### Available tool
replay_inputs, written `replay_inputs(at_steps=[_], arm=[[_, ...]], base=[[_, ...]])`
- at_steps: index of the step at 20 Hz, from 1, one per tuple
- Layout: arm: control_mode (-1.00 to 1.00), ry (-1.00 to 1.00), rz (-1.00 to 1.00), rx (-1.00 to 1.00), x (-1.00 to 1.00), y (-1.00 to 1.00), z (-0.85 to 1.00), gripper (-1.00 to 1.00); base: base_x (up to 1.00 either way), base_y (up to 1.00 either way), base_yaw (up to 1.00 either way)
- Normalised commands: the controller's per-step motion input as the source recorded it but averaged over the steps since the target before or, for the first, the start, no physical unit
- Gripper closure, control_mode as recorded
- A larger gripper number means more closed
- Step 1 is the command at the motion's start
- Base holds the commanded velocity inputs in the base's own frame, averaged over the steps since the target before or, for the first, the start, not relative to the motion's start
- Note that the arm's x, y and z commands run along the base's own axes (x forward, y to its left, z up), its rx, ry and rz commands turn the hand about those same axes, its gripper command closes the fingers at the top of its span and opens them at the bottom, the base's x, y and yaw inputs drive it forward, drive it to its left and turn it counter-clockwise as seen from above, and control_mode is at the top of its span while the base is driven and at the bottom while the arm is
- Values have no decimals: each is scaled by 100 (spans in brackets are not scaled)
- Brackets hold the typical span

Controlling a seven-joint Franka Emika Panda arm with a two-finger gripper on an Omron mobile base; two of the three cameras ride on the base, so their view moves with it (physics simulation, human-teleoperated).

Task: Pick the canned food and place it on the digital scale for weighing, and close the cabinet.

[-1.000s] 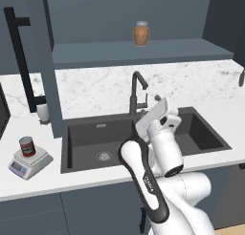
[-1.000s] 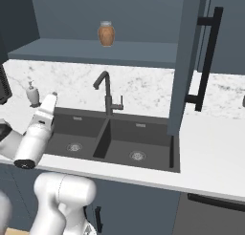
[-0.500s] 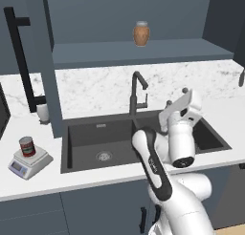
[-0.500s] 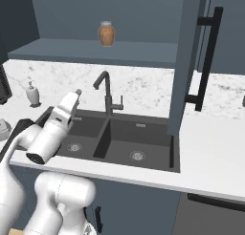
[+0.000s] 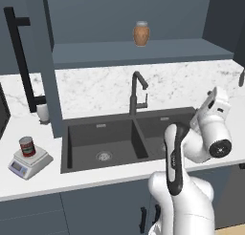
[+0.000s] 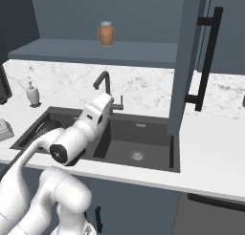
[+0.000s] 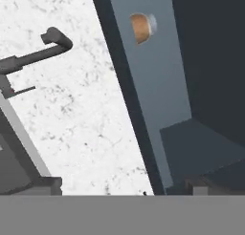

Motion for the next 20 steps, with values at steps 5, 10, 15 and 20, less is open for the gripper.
replay_inputs(at_steps=[5,10,15,20], arm=[[-100,75,-1,-4,-42,-18,-2,-100],[-100,27,3,4,-20,-22,0,-100],[-100,-16,20,20,-3,-28,-58,-100],[-100,-12,12,30,-44,-32,-12,-100]], base=[[0,0,0],[0,0,0],[0,0,0],[0,0,0]])
